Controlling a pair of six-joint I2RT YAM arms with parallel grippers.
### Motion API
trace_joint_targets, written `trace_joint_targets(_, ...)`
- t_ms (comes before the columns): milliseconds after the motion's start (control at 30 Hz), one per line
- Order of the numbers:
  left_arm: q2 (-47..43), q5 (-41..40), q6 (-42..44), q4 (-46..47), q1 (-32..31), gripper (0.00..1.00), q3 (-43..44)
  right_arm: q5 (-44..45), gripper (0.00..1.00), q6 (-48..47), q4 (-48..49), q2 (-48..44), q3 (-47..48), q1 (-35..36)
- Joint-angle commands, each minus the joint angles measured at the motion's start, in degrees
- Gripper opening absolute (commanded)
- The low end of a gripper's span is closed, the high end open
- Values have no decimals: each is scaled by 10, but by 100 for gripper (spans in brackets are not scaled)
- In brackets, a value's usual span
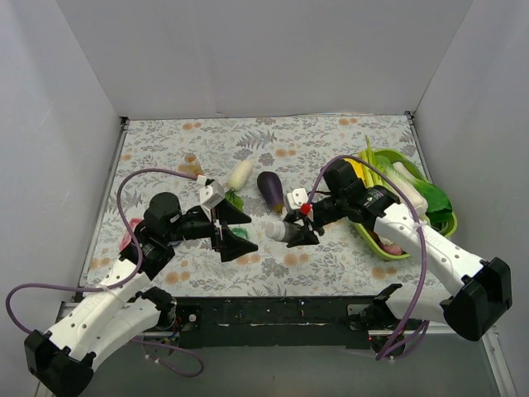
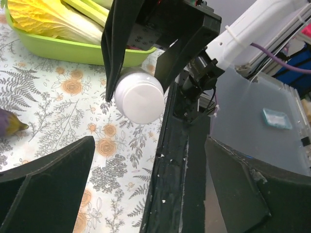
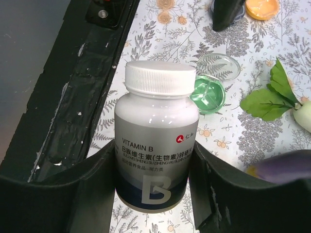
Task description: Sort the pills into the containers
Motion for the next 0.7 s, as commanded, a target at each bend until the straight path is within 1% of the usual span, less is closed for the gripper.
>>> trace_joint_targets(0, 19, -9, 77, 34, -25, 98, 5, -34, 1, -19, -3, -5, -10, 3)
trace_joint_targets(33, 23, -31, 84, 34, -49, 98, 8, -34, 1, -17, 0, -6, -12, 3)
trace_joint_targets(100, 34, -61, 113, 35, -75, 98, 14, -32, 1, -11, 3, -5, -15, 3)
trace_joint_targets(133, 41, -91, 123, 35, -98, 98, 18, -33, 1, -8, 8, -5, -17, 3)
trace_joint_targets(200, 63, -116, 147, 34, -120, 96, 30, -32, 1, -3, 10, -5, -19, 3)
trace_joint_targets(233, 73, -144, 155, 34, -145, 95, 34, -30, 1, 0, 15, -5, -21, 3)
trace_joint_targets(300, 92, -178, 177, 30, -168, 94, 45, -25, 1, 3, 17, -4, -22, 3)
trace_joint_targets(333, 97, -210, 180, 30, -186, 93, 48, -23, 1, 5, 17, -5, -25, 3)
trace_joint_targets(467, 111, -259, 189, 28, -207, 86, 60, -18, 1, 8, 25, -8, -32, 3)
trace_joint_targets(667, 103, -284, 182, 22, -208, 74, 61, -11, 1, 13, 30, -10, -40, 3)
